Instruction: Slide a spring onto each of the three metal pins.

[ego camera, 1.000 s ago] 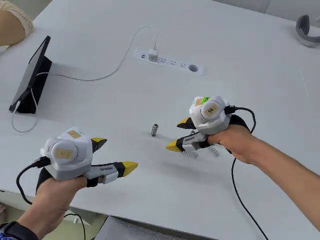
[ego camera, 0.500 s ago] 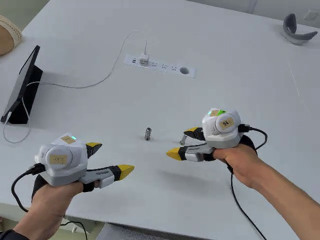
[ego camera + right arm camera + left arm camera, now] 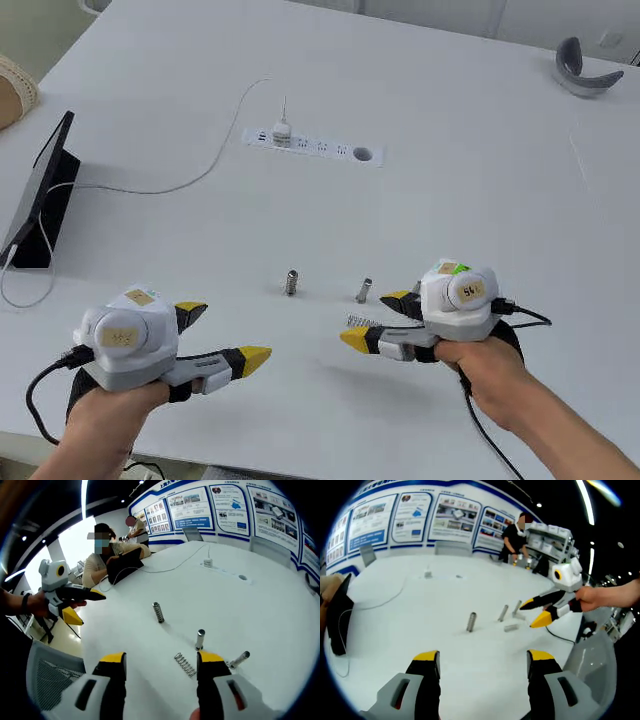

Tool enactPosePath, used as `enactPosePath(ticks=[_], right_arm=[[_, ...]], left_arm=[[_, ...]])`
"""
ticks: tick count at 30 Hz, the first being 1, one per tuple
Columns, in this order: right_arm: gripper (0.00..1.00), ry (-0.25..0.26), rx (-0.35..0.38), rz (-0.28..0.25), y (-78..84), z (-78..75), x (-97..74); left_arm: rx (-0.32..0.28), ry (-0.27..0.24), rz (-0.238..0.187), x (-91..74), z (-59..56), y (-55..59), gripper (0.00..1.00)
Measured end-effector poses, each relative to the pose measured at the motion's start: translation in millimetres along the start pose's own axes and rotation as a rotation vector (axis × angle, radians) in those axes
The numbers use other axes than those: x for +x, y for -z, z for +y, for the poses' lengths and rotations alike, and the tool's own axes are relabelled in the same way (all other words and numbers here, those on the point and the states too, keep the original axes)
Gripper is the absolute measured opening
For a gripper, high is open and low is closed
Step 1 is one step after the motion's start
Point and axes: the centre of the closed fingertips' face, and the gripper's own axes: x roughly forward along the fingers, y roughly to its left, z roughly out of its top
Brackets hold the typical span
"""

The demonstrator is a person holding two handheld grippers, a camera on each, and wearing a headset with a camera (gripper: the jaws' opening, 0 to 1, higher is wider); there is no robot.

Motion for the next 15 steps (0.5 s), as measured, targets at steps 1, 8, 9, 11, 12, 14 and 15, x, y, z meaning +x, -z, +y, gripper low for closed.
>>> enactPosePath(ticks=[1,8,9,11,12,14,15], right_arm=[[0.58,0.004,0.010,-0.004,1.9,0.0,-0.9],[0.63,0.038,0.060,-0.044,5.9,-5.9,-7.8],[0.63,0.036,0.071,-0.054,5.4,-5.8,-8.9],[0.64,0.035,0.085,-0.067,6.8,-6.1,-10.8],[0.65,0.033,0.089,-0.068,8.3,-6.0,-11.1],[0.66,0.025,0.104,-0.075,12.8,-5.2,-11.9],[0.67,0.028,0.109,-0.076,14.5,-5.1,-13.0]], left_arm=[[0.001,0.002,0.000,0.7,-0.7,-0.1,0.72],[0.008,0.014,0.011,4.3,-1.5,-0.6,0.72],[0.009,0.015,0.013,4.6,-1.3,-0.8,0.73],[0.012,0.018,0.013,6.1,-1.1,-1.9,0.73],[0.015,0.018,0.015,7.0,-0.7,-2.3,0.73],[0.019,0.024,0.019,9.3,-0.9,-3.0,0.73],[0.020,0.026,0.019,9.7,-1.3,-3.3,0.73]])
